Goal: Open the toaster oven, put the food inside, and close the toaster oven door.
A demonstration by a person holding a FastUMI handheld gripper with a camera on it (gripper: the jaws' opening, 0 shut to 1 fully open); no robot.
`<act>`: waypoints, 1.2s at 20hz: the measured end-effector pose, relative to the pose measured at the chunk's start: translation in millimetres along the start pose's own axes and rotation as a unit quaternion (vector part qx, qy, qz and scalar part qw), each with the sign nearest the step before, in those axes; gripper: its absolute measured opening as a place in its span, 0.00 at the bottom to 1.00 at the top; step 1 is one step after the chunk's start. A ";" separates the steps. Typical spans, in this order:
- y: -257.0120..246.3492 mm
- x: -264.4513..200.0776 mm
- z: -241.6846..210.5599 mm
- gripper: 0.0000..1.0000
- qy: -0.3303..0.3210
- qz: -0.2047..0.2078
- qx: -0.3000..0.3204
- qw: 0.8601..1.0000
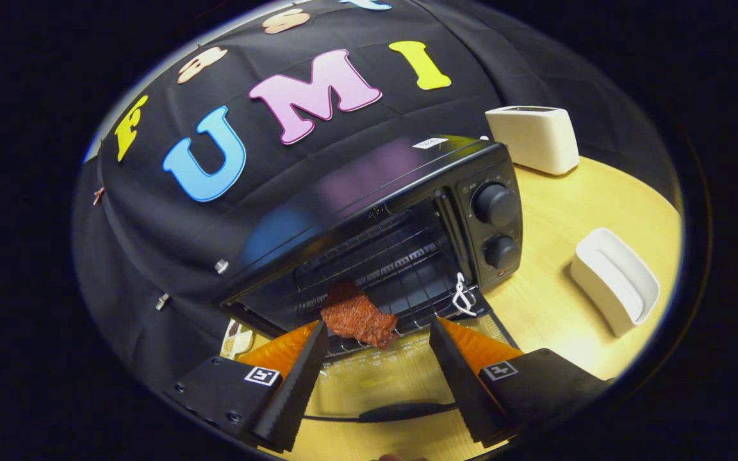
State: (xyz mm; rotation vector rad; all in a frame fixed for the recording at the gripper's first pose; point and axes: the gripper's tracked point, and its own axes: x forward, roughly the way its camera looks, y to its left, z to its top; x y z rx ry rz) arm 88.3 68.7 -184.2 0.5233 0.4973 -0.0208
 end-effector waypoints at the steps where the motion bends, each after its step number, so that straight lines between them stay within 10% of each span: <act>1: -1.0 -8.2 -4.2 0.98 0.010 -0.003 -0.016 1.000; 24: -78.3 -56.4 -140.4 0.99 0.187 -0.064 -0.274 0.941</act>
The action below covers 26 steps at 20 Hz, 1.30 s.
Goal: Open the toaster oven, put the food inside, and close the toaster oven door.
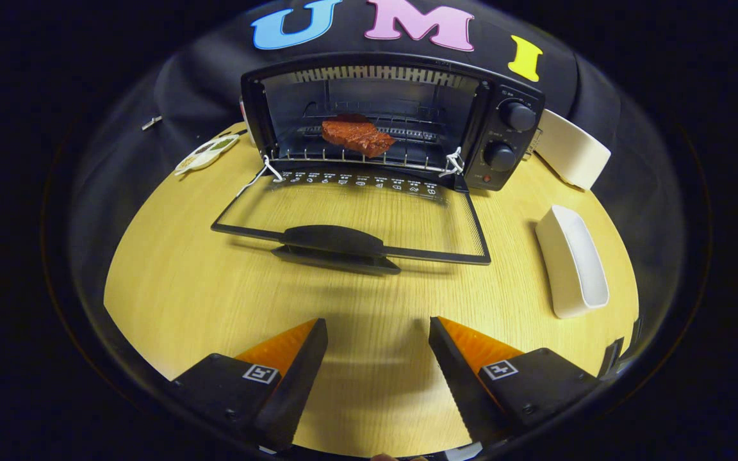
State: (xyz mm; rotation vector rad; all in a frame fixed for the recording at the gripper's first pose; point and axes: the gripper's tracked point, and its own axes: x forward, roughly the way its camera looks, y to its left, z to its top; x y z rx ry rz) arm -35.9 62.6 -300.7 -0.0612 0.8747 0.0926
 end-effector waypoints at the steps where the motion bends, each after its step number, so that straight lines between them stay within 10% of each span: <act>1: -0.2 1.8 -0.6 0.98 0.002 0.004 -0.002 1.000; 26: 10.7 -35.1 119.4 0.99 -0.105 0.055 0.042 0.992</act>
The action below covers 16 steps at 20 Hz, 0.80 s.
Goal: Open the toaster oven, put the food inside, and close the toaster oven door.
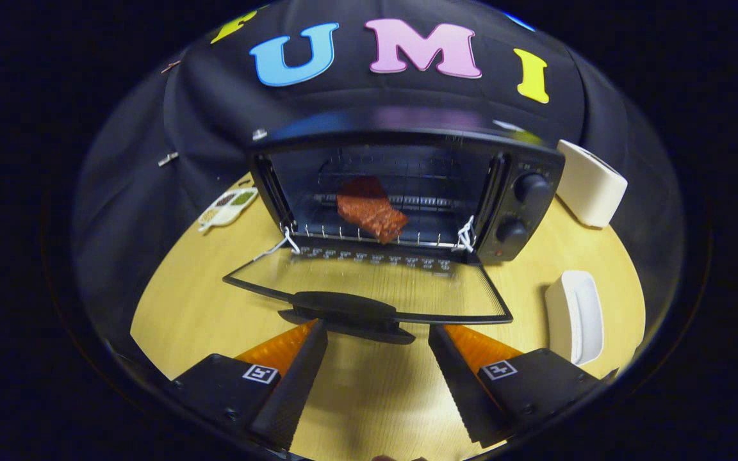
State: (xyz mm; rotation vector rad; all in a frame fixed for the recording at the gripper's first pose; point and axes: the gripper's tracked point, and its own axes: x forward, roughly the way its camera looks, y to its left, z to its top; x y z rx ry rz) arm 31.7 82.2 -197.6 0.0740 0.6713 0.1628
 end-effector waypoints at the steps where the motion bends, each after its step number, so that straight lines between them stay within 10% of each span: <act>1: 0.9 -2.6 20.3 0.98 -0.016 0.003 0.008 1.000; 16: 6.0 12.1 104.3 0.99 -0.065 -0.001 0.006 0.998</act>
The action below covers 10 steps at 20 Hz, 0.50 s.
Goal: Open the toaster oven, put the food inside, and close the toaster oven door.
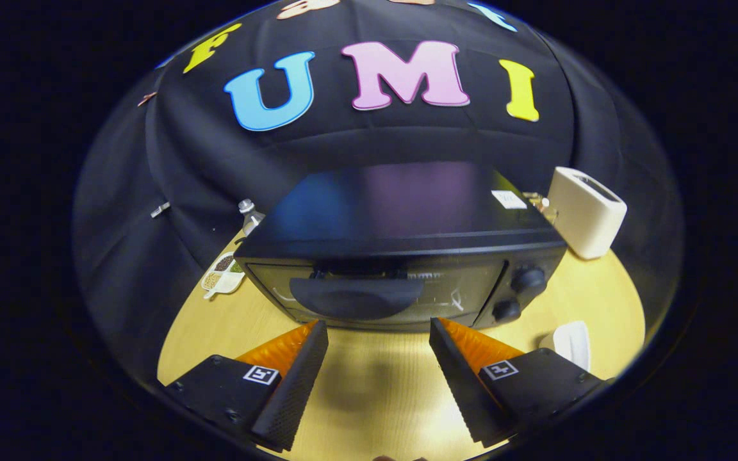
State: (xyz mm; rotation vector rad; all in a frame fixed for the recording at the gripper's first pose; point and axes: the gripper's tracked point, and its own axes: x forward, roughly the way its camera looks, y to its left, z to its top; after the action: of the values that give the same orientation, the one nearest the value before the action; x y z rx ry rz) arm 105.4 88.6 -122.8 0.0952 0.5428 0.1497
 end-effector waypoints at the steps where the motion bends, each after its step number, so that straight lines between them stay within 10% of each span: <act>1: 4.8 -6.4 15.0 0.99 -0.019 0.003 -0.009 1.000; 10: -15.9 -120.1 96.7 0.99 -0.163 -0.030 -0.022 0.986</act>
State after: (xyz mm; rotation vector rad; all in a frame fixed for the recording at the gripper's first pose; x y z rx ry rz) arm 56.1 48.1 18.4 0.0575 0.2158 0.0841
